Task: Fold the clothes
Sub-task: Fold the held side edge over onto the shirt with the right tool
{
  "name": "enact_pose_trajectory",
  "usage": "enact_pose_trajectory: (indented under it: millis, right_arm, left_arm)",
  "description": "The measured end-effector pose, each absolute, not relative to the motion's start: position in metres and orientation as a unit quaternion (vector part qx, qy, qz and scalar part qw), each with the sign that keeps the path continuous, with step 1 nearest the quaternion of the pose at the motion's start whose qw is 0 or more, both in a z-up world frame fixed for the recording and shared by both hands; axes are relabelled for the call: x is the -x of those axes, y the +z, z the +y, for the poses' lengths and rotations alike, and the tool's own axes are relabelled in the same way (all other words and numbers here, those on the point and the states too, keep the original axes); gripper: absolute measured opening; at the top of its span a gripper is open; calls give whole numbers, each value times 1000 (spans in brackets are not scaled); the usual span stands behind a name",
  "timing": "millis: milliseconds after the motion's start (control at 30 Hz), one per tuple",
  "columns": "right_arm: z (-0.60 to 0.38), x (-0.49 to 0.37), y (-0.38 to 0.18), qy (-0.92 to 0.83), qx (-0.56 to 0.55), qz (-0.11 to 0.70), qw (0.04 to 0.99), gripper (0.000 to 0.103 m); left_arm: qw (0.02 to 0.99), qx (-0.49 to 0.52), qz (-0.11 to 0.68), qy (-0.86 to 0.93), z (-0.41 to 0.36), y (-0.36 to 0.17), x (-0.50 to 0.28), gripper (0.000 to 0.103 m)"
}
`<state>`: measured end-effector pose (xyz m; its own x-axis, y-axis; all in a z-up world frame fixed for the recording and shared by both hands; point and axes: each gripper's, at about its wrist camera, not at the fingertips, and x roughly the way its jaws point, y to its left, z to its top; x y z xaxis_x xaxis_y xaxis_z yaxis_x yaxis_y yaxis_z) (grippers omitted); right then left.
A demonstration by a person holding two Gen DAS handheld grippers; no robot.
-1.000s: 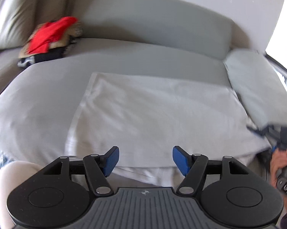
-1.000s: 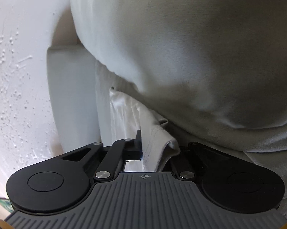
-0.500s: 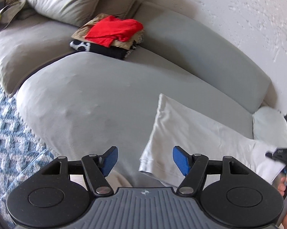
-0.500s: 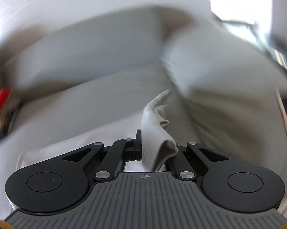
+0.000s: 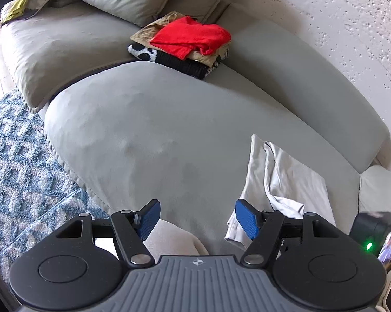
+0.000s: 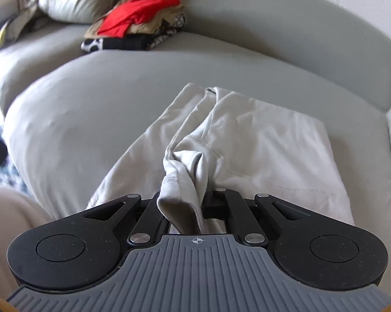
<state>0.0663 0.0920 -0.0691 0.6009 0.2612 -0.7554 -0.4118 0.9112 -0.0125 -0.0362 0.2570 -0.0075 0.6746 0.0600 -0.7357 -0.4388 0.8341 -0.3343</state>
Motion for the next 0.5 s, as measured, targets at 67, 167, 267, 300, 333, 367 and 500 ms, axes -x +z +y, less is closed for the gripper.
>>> enact_pose_trajectory:
  millis: [67, 167, 267, 300, 333, 367, 500]
  right_arm:
    - [76, -76, -64, 188, 23, 436, 880, 3]
    - [47, -93, -62, 184, -114, 483, 848, 3]
    - [22, -100, -65, 181, -238, 503, 811, 4]
    - [17, -101, -66, 182, -267, 501, 803, 3]
    - [14, -101, -66, 184, -284, 496, 799, 3]
    - [14, -101, -66, 186, -294, 491, 799, 3]
    - [29, -99, -59, 202, -283, 466, 814, 4]
  left_arm:
    - [880, 250, 379, 139, 255, -9, 34, 65]
    - [879, 253, 382, 134, 254, -11, 29, 65]
    - [878, 253, 384, 133, 253, -12, 28, 65]
    - [878, 252, 384, 133, 253, -12, 28, 65]
    - [878, 252, 384, 133, 253, -12, 29, 66]
    - [878, 253, 385, 134, 253, -13, 29, 66]
    - [873, 261, 387, 139, 257, -15, 29, 66]
